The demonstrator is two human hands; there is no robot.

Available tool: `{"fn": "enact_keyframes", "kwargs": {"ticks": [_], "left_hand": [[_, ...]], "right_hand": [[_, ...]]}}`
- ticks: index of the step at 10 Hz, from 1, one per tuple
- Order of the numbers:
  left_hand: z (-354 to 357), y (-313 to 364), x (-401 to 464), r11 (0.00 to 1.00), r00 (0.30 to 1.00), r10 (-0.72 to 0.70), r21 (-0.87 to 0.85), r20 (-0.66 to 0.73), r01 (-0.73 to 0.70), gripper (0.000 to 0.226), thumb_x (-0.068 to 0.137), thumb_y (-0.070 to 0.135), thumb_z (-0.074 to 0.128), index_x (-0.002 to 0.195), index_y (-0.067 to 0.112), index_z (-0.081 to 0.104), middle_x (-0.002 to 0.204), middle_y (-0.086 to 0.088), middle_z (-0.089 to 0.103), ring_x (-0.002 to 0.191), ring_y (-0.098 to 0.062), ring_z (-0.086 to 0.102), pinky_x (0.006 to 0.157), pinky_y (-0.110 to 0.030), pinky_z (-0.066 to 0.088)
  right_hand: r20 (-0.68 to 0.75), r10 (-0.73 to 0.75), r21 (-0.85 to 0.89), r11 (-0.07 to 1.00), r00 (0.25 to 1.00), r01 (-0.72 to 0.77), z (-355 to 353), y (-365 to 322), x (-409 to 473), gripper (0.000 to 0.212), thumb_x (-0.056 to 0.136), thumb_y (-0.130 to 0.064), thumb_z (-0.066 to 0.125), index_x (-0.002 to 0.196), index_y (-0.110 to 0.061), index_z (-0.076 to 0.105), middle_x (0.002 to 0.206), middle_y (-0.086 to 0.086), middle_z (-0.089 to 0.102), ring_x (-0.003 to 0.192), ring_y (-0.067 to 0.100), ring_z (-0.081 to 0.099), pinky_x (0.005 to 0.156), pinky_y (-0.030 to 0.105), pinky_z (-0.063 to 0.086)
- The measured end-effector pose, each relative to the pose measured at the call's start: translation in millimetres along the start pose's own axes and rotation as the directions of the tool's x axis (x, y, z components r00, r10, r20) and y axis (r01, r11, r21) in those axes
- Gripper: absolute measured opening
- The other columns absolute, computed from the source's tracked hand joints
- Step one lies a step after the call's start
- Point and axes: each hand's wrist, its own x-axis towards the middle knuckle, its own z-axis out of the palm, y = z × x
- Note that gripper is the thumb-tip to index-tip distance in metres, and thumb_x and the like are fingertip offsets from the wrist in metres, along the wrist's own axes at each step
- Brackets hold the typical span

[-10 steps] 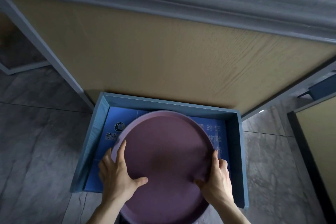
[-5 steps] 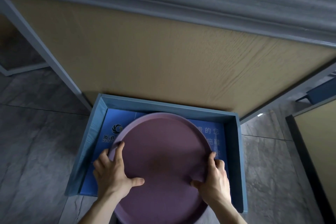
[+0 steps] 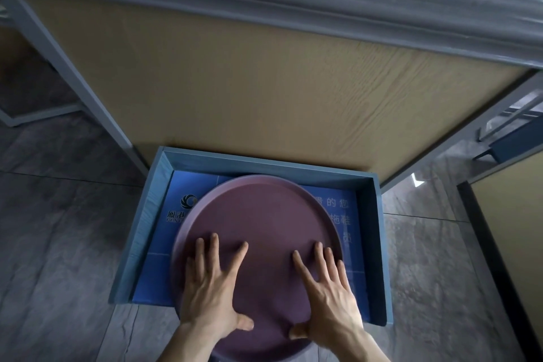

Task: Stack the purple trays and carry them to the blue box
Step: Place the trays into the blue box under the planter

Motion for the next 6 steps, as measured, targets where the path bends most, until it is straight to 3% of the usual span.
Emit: {"fn": "enact_keyframes", "kwargs": {"ticks": [2,3,5,6], "left_hand": [[0,2,2,0.999,1.000,-0.006,0.033,-0.008,0.007,0.146,0.039,0.076,0.079,0.149,0.051,-0.013,0.162,-0.017,-0.024,0.147,-0.042,-0.020,0.121,-0.054,0.003],[-2,4,1,0.999,1.000,-0.014,0.041,0.015,0.013,0.145,0.041,0.073,0.081,0.149,0.050,-0.012,0.161,-0.017,-0.025,0.147,-0.043,-0.021,0.121,-0.055,0.003],[-12,16,-12,0.995,1.000,0.015,0.102,0.016,-0.016,0.136,0.055,0.068,0.079,0.153,0.042,-0.010,0.164,-0.019,-0.014,0.150,-0.042,-0.009,0.121,-0.056,0.002],[-17,22,-23,0.996,0.998,0.055,0.067,-0.006,-0.054,0.124,0.064,0.065,0.075,0.154,0.041,-0.007,0.165,-0.014,-0.010,0.152,-0.036,-0.006,0.122,-0.052,0.000]], "right_hand": [[-0.021,0.020,0.079,0.997,1.000,-0.019,3,-2,2,0.149,0.051,-0.060,0.090,0.155,-0.046,-0.016,0.165,0.006,-0.031,0.152,0.027,-0.025,0.123,0.039,0.018],[-0.005,0.024,0.062,0.998,1.000,-0.023,2,-2,1,0.148,0.051,-0.062,0.089,0.155,-0.046,-0.016,0.165,0.006,-0.031,0.152,0.027,-0.025,0.124,0.039,0.019],[-0.021,0.021,-0.092,0.996,1.000,-0.023,-7,-4,-8,0.141,0.058,-0.074,0.077,0.156,-0.040,-0.019,0.164,0.012,-0.030,0.148,0.033,-0.033,0.121,0.053,-0.018],[-0.038,0.021,-0.041,0.999,0.999,-0.023,-12,-7,-17,0.132,0.066,-0.075,0.072,0.156,-0.040,-0.019,0.165,0.009,-0.029,0.149,0.031,-0.032,0.123,0.051,-0.014]]}}
